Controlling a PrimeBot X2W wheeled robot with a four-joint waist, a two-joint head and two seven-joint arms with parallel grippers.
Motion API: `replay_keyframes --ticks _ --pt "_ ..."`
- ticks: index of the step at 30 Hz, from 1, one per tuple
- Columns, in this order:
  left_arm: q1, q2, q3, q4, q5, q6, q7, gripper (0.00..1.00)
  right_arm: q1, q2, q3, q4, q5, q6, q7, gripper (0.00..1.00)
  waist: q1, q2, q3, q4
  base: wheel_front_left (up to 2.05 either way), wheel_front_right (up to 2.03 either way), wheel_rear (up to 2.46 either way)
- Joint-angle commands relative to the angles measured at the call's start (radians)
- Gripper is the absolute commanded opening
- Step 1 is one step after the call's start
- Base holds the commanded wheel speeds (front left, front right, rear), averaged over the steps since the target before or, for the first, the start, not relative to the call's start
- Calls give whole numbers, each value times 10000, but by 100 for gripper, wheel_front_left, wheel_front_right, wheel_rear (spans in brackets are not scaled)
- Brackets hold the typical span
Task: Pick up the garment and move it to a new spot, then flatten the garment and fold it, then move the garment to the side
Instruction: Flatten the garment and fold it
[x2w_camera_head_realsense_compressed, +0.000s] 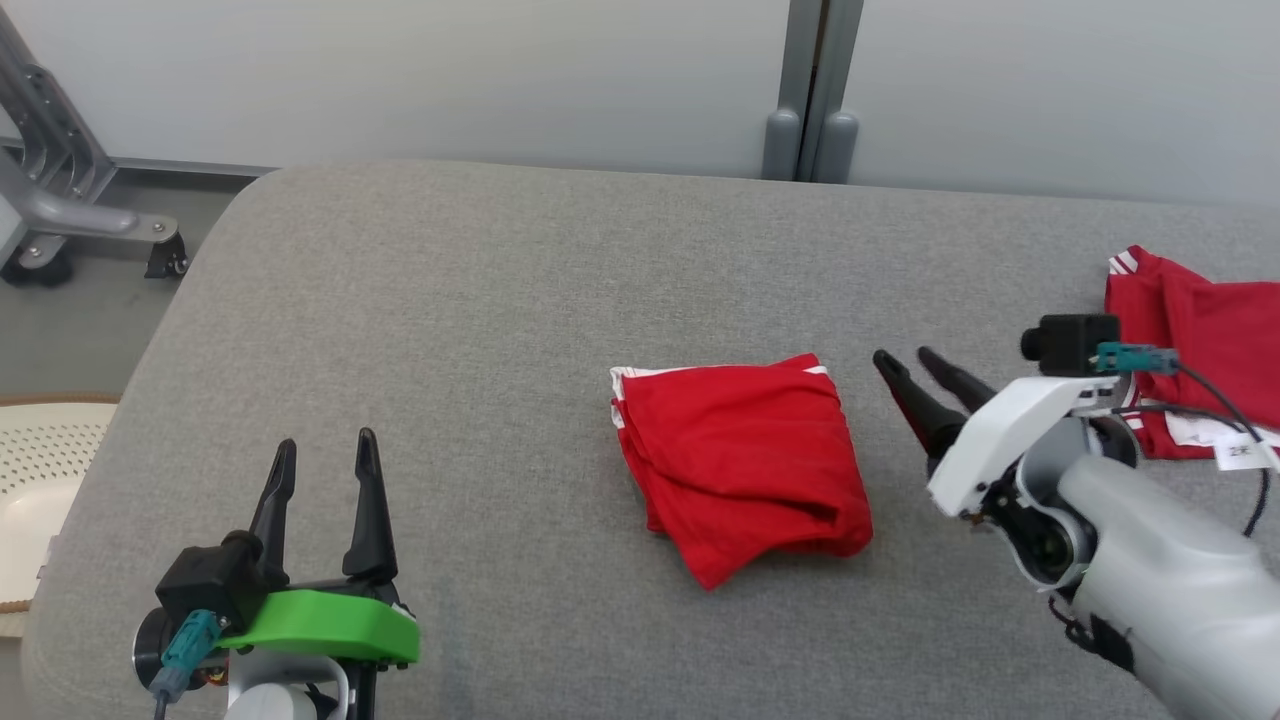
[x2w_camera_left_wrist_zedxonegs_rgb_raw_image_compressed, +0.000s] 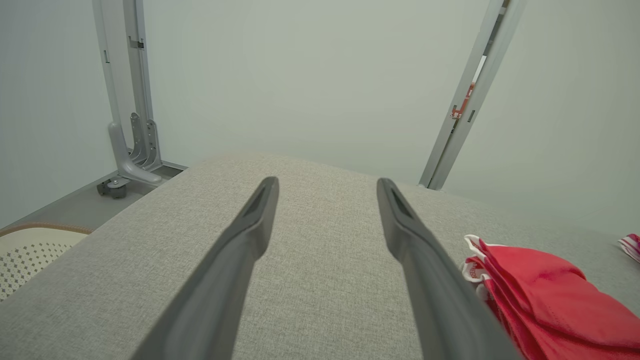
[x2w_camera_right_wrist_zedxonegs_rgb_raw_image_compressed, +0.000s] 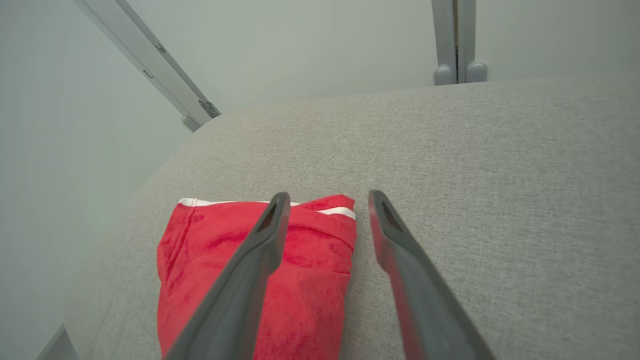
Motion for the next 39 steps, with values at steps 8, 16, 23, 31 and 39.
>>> replay_keyframes --ticks 8,16,23,31,39 --pt "-20 19 -100 108 -160 -38 3 100 258 1820 699 1338 -6 1 609 0 0 -1 29 524 0 0 0" --pt "-374 19 -403 141 -291 -9 3 100 -82 3185 1120 2483 106 3 659 0 0 -1 495 978 0 0 0" --pt "-598 19 -470 209 -354 63 3 100 -252 3632 1442 2779 398 1 591 0 0 -1 806 1090 0 0 0" --pt "-723 19 -376 318 -247 39 3 100 -429 3387 1718 2485 690 1 39 0 0 -1 859 710 0 0 0" --pt "-457 22 -11 315 -70 -54 2 100 -885 2593 1675 1121 416 1 -755 46 0 -1 393 -9 0 0 0"
